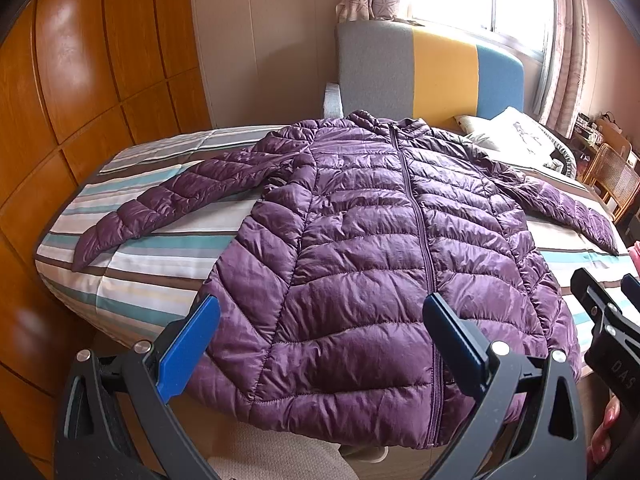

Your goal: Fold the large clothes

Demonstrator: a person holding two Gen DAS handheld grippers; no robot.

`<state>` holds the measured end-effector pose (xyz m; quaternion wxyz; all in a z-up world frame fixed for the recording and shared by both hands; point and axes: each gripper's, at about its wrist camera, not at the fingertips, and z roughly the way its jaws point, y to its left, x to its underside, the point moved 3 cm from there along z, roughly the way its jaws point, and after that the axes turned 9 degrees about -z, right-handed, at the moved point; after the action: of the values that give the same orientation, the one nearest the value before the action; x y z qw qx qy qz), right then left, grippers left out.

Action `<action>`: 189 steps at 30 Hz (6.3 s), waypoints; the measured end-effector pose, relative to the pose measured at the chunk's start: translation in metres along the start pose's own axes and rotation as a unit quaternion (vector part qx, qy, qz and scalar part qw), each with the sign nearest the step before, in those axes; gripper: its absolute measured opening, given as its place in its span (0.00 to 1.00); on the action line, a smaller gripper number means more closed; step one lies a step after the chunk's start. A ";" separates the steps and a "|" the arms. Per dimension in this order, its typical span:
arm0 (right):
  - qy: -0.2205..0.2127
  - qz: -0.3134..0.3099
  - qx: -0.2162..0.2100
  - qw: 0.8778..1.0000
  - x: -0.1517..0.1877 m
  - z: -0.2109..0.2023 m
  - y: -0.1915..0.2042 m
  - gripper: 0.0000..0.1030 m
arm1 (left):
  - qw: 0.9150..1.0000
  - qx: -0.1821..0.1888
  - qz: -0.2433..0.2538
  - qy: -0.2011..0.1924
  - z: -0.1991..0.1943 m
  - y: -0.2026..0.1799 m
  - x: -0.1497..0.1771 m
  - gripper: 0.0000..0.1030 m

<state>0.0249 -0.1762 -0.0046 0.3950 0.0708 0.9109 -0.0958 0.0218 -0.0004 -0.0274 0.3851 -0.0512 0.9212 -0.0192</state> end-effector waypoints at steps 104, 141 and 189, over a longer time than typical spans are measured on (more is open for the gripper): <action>0.004 0.396 0.133 0.909 -0.006 0.240 -0.385 0.05 | 0.993 -0.112 -0.024 0.039 0.201 0.037 -0.037 0.98; 0.051 -0.201 -0.127 0.970 -0.092 0.254 0.038 0.18 | 0.994 -0.091 -0.044 0.043 0.200 0.044 -0.037 0.98; -0.002 0.103 0.053 0.993 -0.072 0.198 -0.151 0.57 | 0.998 0.032 -0.034 0.039 0.280 -0.091 -0.156 0.05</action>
<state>0.1828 -0.3722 -0.0660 0.4007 0.1850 0.8914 -0.1032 0.3372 -0.0729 -0.1066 0.3495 -0.0692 0.9322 -0.0639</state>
